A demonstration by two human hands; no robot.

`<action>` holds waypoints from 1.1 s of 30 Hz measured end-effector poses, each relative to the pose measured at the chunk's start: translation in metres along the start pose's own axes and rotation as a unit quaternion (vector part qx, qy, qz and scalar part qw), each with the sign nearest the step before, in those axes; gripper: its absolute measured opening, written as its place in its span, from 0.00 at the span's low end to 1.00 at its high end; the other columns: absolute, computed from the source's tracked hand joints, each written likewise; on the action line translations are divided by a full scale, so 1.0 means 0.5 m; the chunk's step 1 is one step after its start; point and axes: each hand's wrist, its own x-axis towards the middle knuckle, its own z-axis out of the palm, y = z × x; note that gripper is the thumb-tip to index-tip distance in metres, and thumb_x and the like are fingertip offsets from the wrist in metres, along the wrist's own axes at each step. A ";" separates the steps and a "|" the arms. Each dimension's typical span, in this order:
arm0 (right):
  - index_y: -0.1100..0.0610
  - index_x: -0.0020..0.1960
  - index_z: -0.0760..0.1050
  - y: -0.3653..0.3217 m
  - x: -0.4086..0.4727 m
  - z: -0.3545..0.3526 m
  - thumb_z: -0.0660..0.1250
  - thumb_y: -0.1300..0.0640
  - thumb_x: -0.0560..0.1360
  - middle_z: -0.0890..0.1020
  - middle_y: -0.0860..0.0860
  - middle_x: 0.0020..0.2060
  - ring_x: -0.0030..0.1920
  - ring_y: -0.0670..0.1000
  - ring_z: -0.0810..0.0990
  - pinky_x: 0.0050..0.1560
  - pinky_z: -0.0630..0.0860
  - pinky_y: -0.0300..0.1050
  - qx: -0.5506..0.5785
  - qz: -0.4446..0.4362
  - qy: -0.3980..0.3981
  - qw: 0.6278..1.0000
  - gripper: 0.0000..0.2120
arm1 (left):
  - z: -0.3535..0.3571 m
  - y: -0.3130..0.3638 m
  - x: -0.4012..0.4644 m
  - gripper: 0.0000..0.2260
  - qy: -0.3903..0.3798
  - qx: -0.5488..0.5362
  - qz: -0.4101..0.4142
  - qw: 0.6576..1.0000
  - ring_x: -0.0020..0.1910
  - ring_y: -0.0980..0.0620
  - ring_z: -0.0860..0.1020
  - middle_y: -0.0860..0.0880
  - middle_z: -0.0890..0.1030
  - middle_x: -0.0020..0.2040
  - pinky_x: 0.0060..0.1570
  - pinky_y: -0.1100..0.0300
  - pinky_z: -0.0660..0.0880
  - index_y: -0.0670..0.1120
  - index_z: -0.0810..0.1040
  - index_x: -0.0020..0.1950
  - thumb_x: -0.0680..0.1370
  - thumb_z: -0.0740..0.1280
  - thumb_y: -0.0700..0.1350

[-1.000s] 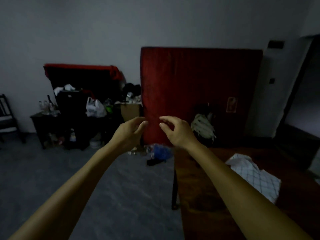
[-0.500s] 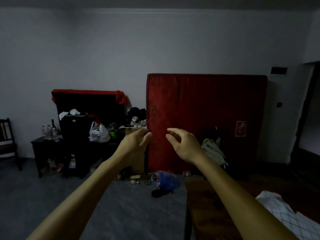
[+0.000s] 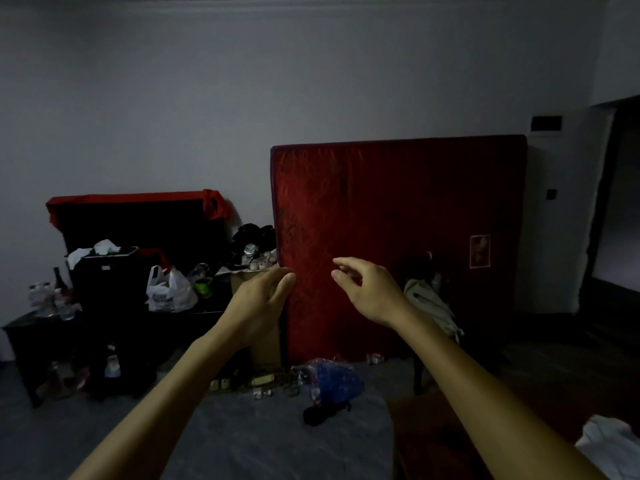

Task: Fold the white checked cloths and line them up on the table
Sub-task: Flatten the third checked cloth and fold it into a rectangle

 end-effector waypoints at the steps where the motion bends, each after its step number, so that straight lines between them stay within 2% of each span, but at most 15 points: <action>1: 0.49 0.68 0.71 0.015 0.020 0.016 0.61 0.46 0.79 0.76 0.49 0.63 0.61 0.44 0.74 0.58 0.70 0.38 -0.002 0.002 0.001 1.000 0.19 | 0.009 -0.023 0.020 0.19 0.000 0.003 0.005 1.000 0.59 0.55 0.72 0.49 0.77 0.63 0.54 0.62 0.67 0.46 0.73 0.66 0.81 0.54 0.54; 7: 0.48 0.68 0.71 0.119 0.158 0.119 0.60 0.45 0.79 0.75 0.47 0.65 0.61 0.43 0.73 0.58 0.69 0.38 -0.026 0.024 -0.005 0.999 0.19 | 0.084 -0.201 0.161 0.23 -0.020 0.004 0.003 1.000 0.61 0.51 0.74 0.48 0.76 0.63 0.57 0.59 0.68 0.49 0.72 0.67 0.79 0.51 0.59; 13: 0.48 0.68 0.71 0.201 0.330 0.230 0.60 0.44 0.79 0.75 0.46 0.64 0.62 0.43 0.73 0.61 0.70 0.40 -0.033 0.048 0.020 0.998 0.19 | 0.140 -0.369 0.324 0.27 -0.032 -0.057 0.029 0.997 0.61 0.54 0.74 0.50 0.77 0.64 0.60 0.57 0.71 0.49 0.73 0.67 0.77 0.50 0.62; 19: 0.47 0.67 0.72 0.269 0.506 0.324 0.60 0.45 0.79 0.77 0.45 0.62 0.61 0.41 0.74 0.61 0.71 0.40 -0.036 0.081 0.061 0.994 0.18 | 0.190 -0.507 0.519 0.26 -0.054 -0.092 0.062 0.992 0.61 0.56 0.73 0.51 0.76 0.64 0.59 0.60 0.69 0.49 0.72 0.67 0.77 0.51 0.62; 23: 0.48 0.66 0.73 0.334 0.588 0.357 0.60 0.46 0.79 0.77 0.44 0.62 0.60 0.41 0.74 0.61 0.72 0.42 -0.053 0.097 0.085 0.990 0.17 | 0.260 -0.564 0.615 0.25 -0.071 -0.126 0.072 0.987 0.62 0.55 0.73 0.50 0.75 0.65 0.61 0.57 0.70 0.49 0.72 0.68 0.77 0.51 0.61; 26: 0.48 0.66 0.73 0.407 0.637 0.366 0.60 0.46 0.79 0.77 0.45 0.61 0.57 0.41 0.75 0.58 0.72 0.39 -0.071 0.123 0.088 0.986 0.17 | 0.330 -0.602 0.679 0.25 -0.089 -0.148 0.072 0.982 0.63 0.55 0.72 0.51 0.75 0.65 0.63 0.56 0.69 0.50 0.71 0.68 0.77 0.51 0.61; 30: 0.49 0.67 0.72 0.542 0.687 0.371 0.60 0.45 0.79 0.76 0.47 0.64 0.62 0.44 0.74 0.63 0.72 0.44 -0.073 0.149 0.097 0.981 0.18 | 0.443 -0.636 0.784 0.27 -0.108 -0.163 0.079 0.978 0.63 0.54 0.72 0.50 0.75 0.66 0.63 0.54 0.69 0.50 0.72 0.68 0.76 0.51 0.62; 33: 0.48 0.68 0.71 0.662 0.715 0.352 0.60 0.45 0.79 0.74 0.47 0.66 0.64 0.45 0.73 0.64 0.72 0.45 -0.092 0.170 0.103 0.976 0.19 | 0.549 -0.632 0.868 0.27 -0.124 -0.158 0.105 0.974 0.63 0.54 0.72 0.50 0.74 0.66 0.61 0.57 0.69 0.50 0.71 0.68 0.76 0.50 0.63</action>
